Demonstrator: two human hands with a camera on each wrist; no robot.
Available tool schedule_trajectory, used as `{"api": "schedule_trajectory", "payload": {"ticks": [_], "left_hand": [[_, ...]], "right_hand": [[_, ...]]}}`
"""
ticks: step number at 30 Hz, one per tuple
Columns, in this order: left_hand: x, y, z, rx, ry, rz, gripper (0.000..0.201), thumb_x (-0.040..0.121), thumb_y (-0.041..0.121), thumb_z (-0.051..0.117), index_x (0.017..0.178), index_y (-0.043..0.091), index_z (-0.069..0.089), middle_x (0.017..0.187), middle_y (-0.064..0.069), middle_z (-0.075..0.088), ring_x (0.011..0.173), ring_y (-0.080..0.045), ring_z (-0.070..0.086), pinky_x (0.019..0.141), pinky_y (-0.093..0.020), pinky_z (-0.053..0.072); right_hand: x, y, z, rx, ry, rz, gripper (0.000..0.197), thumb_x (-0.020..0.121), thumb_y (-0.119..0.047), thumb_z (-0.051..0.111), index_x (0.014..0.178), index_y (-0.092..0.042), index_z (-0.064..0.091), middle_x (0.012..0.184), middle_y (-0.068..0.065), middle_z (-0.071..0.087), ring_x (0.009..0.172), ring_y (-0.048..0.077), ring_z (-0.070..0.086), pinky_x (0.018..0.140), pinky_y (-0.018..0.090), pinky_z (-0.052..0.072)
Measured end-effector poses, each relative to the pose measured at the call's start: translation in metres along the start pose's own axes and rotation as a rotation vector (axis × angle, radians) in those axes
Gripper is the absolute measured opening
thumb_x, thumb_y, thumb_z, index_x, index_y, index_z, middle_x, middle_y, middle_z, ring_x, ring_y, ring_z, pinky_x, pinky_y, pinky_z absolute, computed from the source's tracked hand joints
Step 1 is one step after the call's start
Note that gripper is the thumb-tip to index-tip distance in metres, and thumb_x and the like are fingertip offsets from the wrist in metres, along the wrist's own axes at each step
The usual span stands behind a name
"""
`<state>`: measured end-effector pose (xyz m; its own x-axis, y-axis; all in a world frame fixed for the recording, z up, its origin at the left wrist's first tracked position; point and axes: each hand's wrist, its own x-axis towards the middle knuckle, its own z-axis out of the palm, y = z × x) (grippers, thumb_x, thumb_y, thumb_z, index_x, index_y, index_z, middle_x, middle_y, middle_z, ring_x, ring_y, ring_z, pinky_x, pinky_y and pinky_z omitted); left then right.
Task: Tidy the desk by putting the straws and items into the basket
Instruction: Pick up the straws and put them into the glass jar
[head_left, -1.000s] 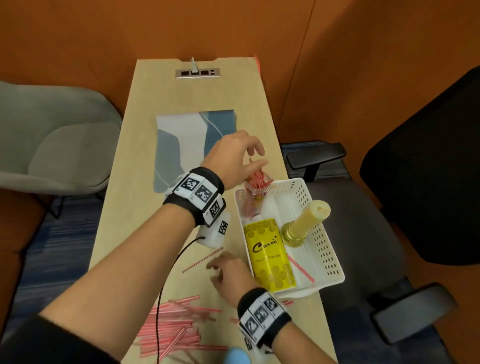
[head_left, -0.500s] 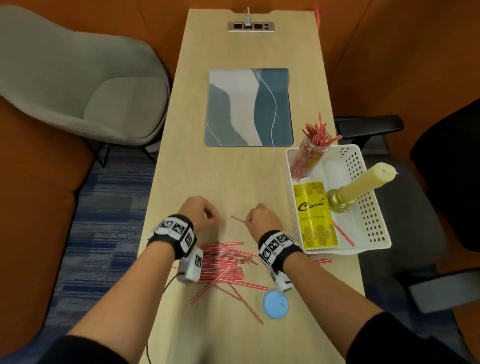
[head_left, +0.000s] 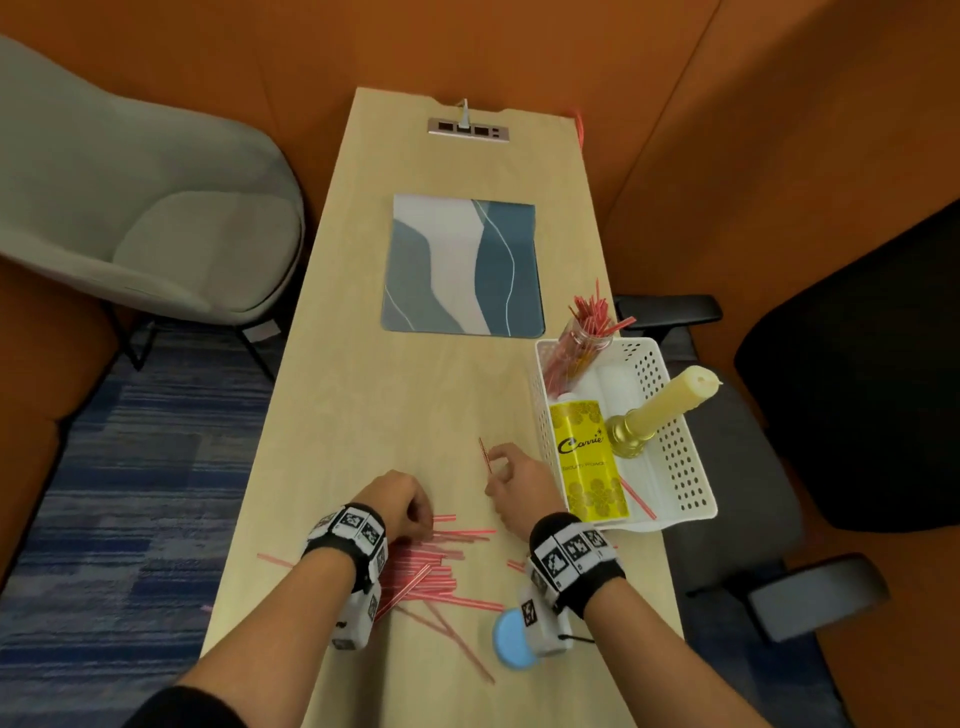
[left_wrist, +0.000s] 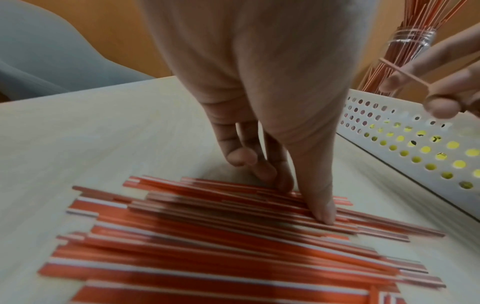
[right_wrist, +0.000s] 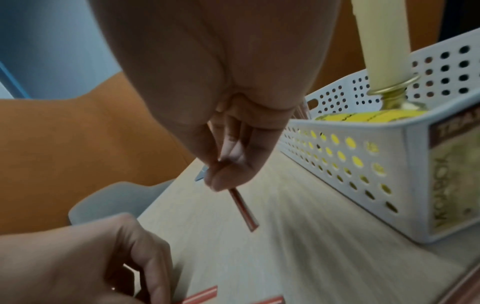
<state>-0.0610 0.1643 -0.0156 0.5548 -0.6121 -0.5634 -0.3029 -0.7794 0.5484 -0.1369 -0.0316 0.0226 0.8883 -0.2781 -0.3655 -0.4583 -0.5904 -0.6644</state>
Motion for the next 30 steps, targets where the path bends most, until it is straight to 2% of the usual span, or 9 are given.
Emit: {"api": "schedule_trajectory", "payload": {"ticks": [4, 8, 12, 15, 17, 19, 24, 27, 30], "left_hand": [[-0.002, 0.000, -0.004, 0.060, 0.010, 0.006, 0.003, 0.077, 0.025, 0.080, 0.076, 0.025, 0.077, 0.085, 0.011, 0.075, 0.079, -0.005, 0.068, 0.079, -0.018, 0.051], [-0.010, -0.001, -0.007, 0.071, 0.056, 0.038, 0.006, 0.080, 0.021, 0.076, 0.084, 0.024, 0.078, 0.087, 0.014, 0.073, 0.085, -0.002, 0.066, 0.083, -0.013, 0.048], [-0.021, 0.003, -0.017, 0.060, 0.149, 0.036, 0.025, 0.084, 0.013, 0.069, 0.106, 0.022, 0.076, 0.097, 0.007, 0.072, 0.090, -0.010, 0.067, 0.086, -0.017, 0.049], [-0.027, 0.010, -0.035, -0.069, 0.248, 0.058, 0.030, 0.084, 0.004, 0.069, 0.108, 0.021, 0.075, 0.090, 0.009, 0.072, 0.078, -0.009, 0.068, 0.080, -0.021, 0.055], [-0.032, 0.021, -0.051, -0.170, 0.328, 0.098, 0.038, 0.081, -0.002, 0.071, 0.096, 0.034, 0.074, 0.087, 0.007, 0.072, 0.072, -0.012, 0.068, 0.073, -0.029, 0.059], [-0.036, 0.041, -0.070, -0.274, 0.440, 0.161, 0.045, 0.082, -0.002, 0.072, 0.080, 0.043, 0.071, 0.088, 0.006, 0.073, 0.071, -0.014, 0.069, 0.070, -0.036, 0.060], [-0.030, 0.121, -0.122, -0.453, 0.795, 0.332, 0.013, 0.083, 0.014, 0.077, 0.089, 0.025, 0.075, 0.082, 0.013, 0.073, 0.074, 0.001, 0.068, 0.074, -0.016, 0.054], [-0.025, 0.167, -0.152, -0.494, 0.883, 0.454, 0.011, 0.084, 0.012, 0.076, 0.094, 0.018, 0.076, 0.083, 0.011, 0.073, 0.075, -0.002, 0.068, 0.074, -0.015, 0.054], [-0.016, 0.201, -0.177, -0.464, 0.939, 0.540, 0.010, 0.085, 0.013, 0.075, 0.095, 0.014, 0.076, 0.084, 0.006, 0.074, 0.077, -0.007, 0.069, 0.074, -0.019, 0.055]], "right_hand": [[-0.016, -0.003, -0.014, 0.100, -0.012, -0.045, 0.031, 0.090, -0.003, 0.053, 0.110, -0.024, 0.063, 0.076, 0.004, 0.070, 0.052, 0.011, 0.056, 0.051, 0.024, 0.051], [-0.029, -0.003, -0.024, 0.131, -0.063, -0.022, 0.006, 0.091, -0.014, 0.060, 0.092, -0.017, 0.065, 0.073, 0.002, 0.074, 0.058, 0.008, 0.061, 0.071, 0.035, 0.057], [-0.031, -0.016, -0.058, 0.217, -0.078, -0.048, 0.004, 0.092, -0.010, 0.062, 0.089, -0.011, 0.064, 0.079, 0.008, 0.074, 0.062, 0.013, 0.063, 0.067, 0.035, 0.058], [-0.029, -0.041, -0.110, 0.255, 0.041, -0.132, 0.003, 0.093, -0.012, 0.065, 0.094, -0.010, 0.067, 0.084, 0.009, 0.069, 0.064, 0.014, 0.068, 0.065, 0.026, 0.059], [-0.031, -0.060, -0.149, 0.275, 0.168, -0.215, 0.004, 0.093, -0.014, 0.065, 0.097, -0.013, 0.066, 0.081, 0.006, 0.069, 0.063, 0.008, 0.067, 0.062, 0.017, 0.054], [-0.032, -0.077, -0.186, 0.336, 0.353, -0.303, 0.008, 0.093, -0.014, 0.066, 0.099, -0.018, 0.064, 0.081, 0.003, 0.069, 0.068, 0.011, 0.068, 0.065, 0.019, 0.055], [-0.007, -0.090, -0.247, 0.279, 0.747, -0.453, 0.009, 0.092, -0.017, 0.064, 0.101, -0.019, 0.063, 0.087, -0.001, 0.070, 0.081, 0.013, 0.068, 0.073, 0.022, 0.055], [0.023, -0.083, -0.257, 0.171, 0.787, -0.470, 0.007, 0.092, -0.018, 0.065, 0.099, -0.018, 0.064, 0.086, -0.007, 0.068, 0.080, 0.005, 0.065, 0.070, 0.016, 0.053], [0.062, -0.062, -0.248, 0.042, 0.622, -0.341, 0.011, 0.091, -0.020, 0.067, 0.101, -0.021, 0.066, 0.086, -0.008, 0.069, 0.078, 0.003, 0.065, 0.077, 0.025, 0.058]]}}
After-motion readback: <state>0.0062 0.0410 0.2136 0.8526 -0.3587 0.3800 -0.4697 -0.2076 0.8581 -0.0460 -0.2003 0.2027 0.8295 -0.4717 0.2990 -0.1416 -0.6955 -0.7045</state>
